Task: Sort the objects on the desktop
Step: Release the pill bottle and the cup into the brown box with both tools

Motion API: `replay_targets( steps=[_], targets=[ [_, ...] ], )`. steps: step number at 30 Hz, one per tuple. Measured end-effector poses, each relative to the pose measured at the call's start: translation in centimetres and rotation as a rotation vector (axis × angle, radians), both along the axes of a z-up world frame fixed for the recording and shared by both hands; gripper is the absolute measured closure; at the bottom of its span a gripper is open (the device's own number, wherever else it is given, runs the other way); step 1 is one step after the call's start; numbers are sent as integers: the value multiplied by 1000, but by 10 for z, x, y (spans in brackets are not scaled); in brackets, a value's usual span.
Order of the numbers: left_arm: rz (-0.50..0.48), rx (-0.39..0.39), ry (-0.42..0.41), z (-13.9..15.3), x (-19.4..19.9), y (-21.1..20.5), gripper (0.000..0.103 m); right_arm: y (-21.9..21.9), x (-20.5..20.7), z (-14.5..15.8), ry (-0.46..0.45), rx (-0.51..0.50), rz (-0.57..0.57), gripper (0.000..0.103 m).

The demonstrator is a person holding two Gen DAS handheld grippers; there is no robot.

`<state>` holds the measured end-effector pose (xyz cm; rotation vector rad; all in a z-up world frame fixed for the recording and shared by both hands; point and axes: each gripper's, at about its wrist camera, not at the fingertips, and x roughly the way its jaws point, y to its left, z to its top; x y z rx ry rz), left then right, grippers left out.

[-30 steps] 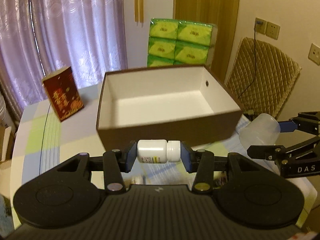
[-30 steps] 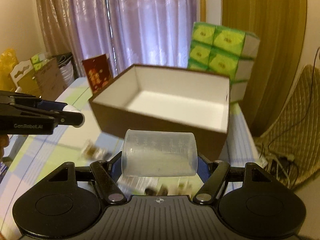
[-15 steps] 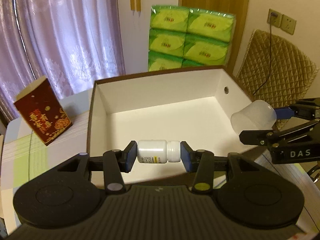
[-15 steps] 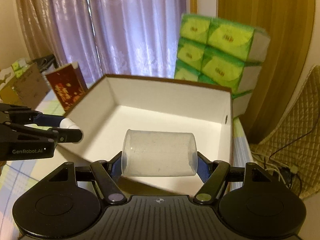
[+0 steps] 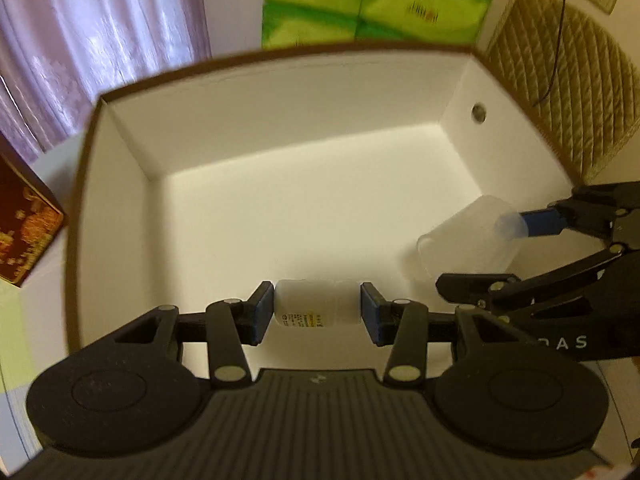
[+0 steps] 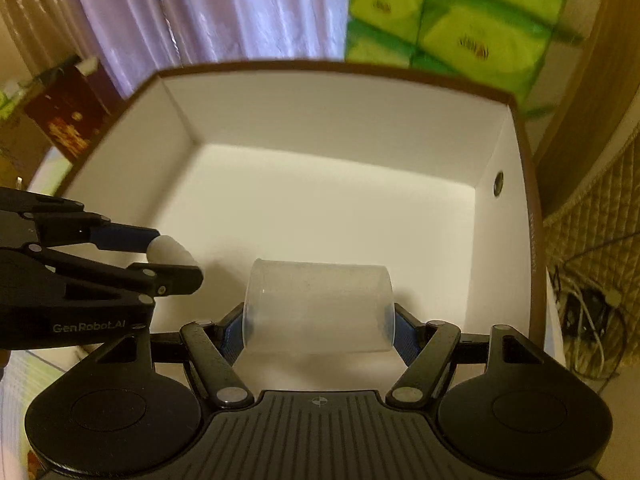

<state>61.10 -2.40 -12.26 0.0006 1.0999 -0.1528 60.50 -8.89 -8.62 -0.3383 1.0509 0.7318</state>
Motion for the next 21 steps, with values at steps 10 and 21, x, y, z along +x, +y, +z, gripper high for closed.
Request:
replay_targets(
  steps=[10,21],
  targets=[
    [-28,5,107,-23,13,3,52,10,19,-16,63,-81,-15,29],
    [-53,56,105,-21,9,9,25,8,2,-7,23,-90,64,7]
  ],
)
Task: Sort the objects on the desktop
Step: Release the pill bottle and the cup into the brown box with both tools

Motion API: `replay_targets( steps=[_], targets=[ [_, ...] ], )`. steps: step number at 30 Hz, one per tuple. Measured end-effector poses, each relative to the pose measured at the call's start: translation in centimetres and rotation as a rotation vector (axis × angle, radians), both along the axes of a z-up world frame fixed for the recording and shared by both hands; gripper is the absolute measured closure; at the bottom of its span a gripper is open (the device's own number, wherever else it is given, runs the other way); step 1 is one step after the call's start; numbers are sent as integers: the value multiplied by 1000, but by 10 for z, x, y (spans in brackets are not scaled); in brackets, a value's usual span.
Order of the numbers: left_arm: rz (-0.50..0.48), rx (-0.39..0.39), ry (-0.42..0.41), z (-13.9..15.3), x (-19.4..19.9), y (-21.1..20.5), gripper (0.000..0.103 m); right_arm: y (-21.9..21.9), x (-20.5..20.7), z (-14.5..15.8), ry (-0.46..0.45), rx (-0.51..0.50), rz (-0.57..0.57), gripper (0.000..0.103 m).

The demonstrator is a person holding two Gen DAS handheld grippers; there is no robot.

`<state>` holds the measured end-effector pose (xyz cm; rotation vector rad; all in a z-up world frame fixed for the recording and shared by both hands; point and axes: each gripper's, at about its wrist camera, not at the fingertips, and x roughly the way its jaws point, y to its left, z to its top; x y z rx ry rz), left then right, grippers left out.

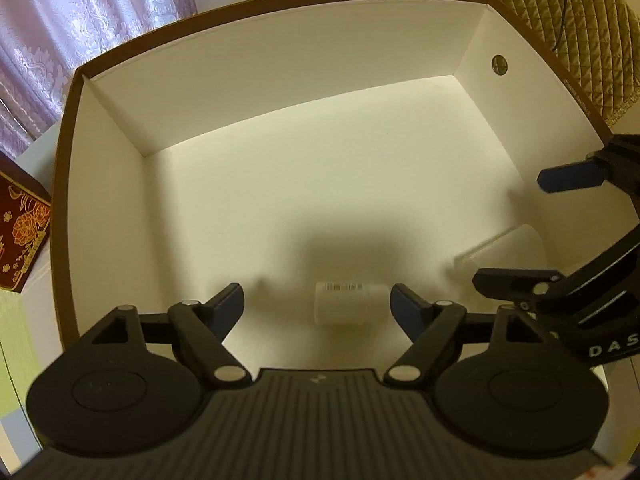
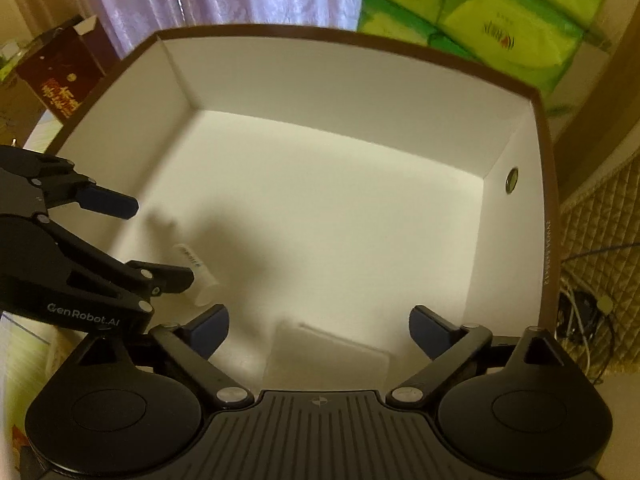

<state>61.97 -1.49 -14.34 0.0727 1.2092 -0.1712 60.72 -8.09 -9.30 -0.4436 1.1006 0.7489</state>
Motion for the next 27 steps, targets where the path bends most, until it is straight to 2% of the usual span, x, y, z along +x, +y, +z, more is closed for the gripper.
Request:
replay_targets(
  steps=[6,13,22,27],
  targets=[
    [9,6,-27,9,-10,3,19,-2,-13,13,-56,21,6,4],
    [41,13,-86,36,-28,7,18,-10,-26,36,-117,65,-27,2],
    [104,30,-182,78,-73,8,16,-31,-54,74,-223,127,-65,2],
    [134,47,-218,95,-98,2,16,-43,-73,86,-246,160,-67,2]
  ],
)
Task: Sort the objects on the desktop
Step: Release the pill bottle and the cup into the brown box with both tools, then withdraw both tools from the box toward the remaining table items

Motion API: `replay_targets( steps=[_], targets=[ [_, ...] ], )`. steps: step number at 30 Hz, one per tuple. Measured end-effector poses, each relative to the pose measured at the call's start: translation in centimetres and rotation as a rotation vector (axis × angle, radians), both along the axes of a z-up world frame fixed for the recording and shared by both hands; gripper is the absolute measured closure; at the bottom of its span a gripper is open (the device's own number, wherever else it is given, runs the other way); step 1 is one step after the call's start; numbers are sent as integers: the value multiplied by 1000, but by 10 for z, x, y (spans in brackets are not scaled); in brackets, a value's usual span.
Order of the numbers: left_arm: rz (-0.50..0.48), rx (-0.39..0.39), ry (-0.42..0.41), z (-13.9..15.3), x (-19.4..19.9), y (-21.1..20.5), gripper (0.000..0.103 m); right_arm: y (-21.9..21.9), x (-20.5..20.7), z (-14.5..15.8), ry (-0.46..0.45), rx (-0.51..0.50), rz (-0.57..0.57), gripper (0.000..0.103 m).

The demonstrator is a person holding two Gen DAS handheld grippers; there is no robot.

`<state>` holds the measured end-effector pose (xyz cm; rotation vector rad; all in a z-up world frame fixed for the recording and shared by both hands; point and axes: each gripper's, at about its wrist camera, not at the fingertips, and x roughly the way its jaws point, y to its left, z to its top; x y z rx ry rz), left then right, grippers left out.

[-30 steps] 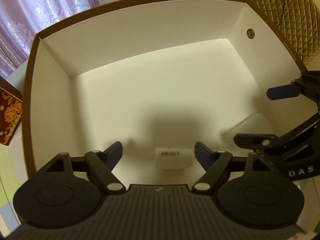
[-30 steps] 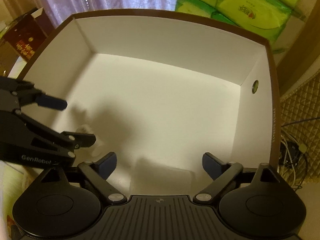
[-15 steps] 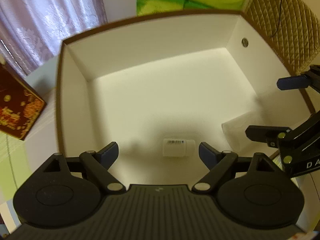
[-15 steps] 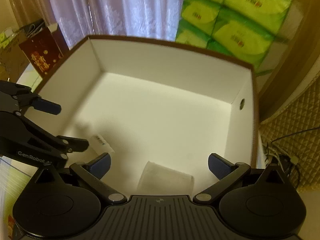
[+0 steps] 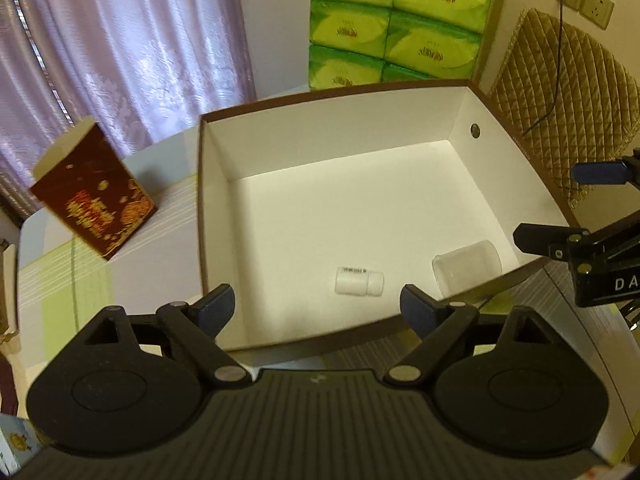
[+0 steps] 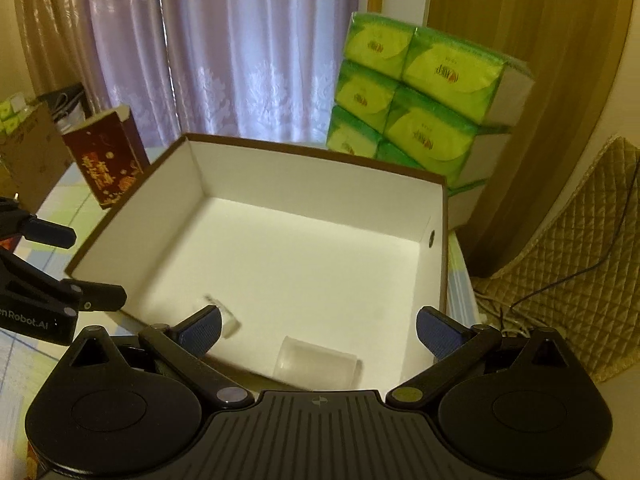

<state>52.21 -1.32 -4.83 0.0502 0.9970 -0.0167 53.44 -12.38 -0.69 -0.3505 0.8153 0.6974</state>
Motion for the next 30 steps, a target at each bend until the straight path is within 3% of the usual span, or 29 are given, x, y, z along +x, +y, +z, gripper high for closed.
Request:
replay_targets(
  steps=[16,30],
  targets=[
    [92,2,-114,50,-91,-13,15,-44,-66,46,-85,140,67,2],
    [193,42,-183,58,-180,1,14,-94,-118,37,-96,151,65,2]
  ],
)
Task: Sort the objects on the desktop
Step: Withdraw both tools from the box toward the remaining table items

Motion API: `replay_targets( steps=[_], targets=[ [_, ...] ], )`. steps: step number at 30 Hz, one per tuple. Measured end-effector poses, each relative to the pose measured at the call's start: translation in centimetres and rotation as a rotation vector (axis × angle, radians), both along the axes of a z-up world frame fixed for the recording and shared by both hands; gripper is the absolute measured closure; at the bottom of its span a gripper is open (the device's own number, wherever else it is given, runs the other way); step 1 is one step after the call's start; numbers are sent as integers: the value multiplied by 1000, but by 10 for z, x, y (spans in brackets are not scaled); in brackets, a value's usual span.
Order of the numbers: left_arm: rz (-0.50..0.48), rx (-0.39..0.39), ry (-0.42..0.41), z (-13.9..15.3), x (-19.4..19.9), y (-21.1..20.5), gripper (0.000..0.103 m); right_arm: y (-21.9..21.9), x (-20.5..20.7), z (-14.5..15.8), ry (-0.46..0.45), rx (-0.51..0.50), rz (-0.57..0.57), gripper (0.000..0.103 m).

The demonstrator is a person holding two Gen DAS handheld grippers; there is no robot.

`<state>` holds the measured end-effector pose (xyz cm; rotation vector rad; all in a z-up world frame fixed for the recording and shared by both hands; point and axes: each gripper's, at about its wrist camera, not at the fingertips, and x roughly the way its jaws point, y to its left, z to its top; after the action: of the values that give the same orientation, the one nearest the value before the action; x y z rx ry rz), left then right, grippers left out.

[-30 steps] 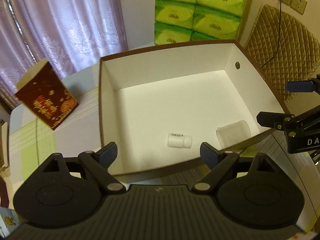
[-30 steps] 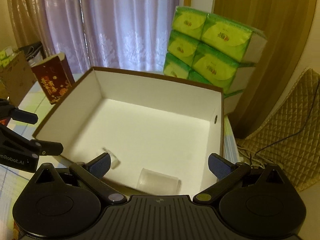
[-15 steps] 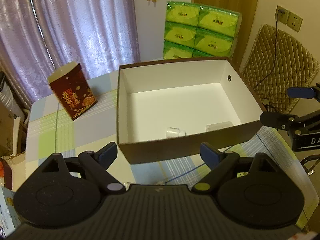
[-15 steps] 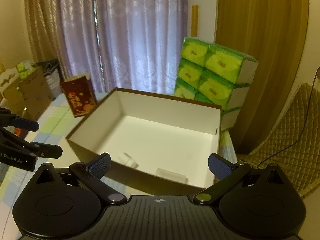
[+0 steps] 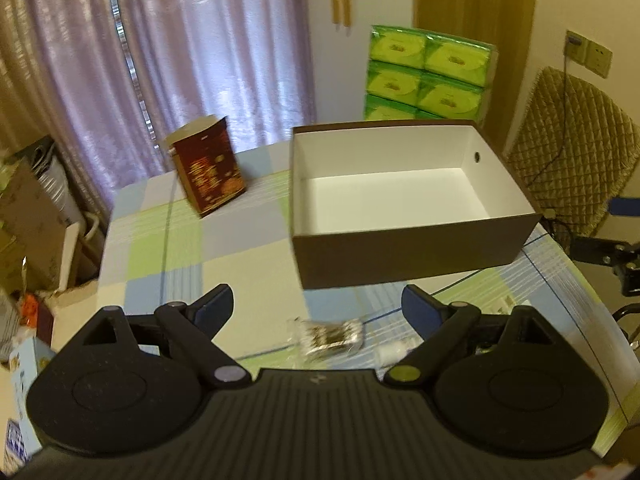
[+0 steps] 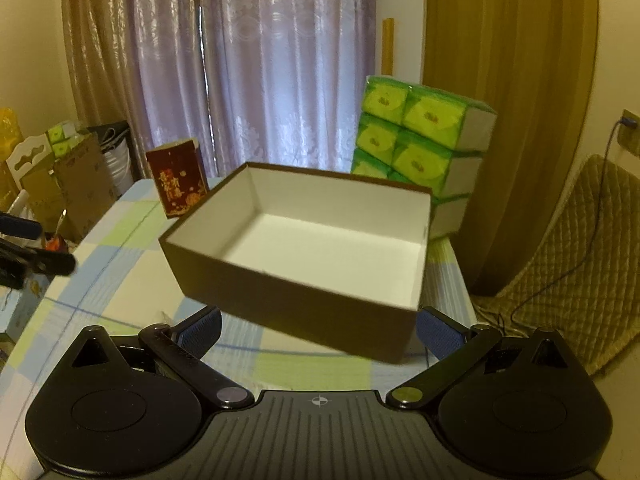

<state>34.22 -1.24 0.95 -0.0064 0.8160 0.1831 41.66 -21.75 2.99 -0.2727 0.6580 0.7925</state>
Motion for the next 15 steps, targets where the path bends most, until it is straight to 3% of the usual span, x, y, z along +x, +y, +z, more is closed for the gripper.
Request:
replay_targets(
  steps=[9,15],
  targets=[
    [129,-34,26,-21,-56,25,14,-25,-27,-23,28,-39,-20,2],
    [186,-77,85,-52,-83,36,14,-33,-39,-48,105,-78,-35,2]
  ],
)
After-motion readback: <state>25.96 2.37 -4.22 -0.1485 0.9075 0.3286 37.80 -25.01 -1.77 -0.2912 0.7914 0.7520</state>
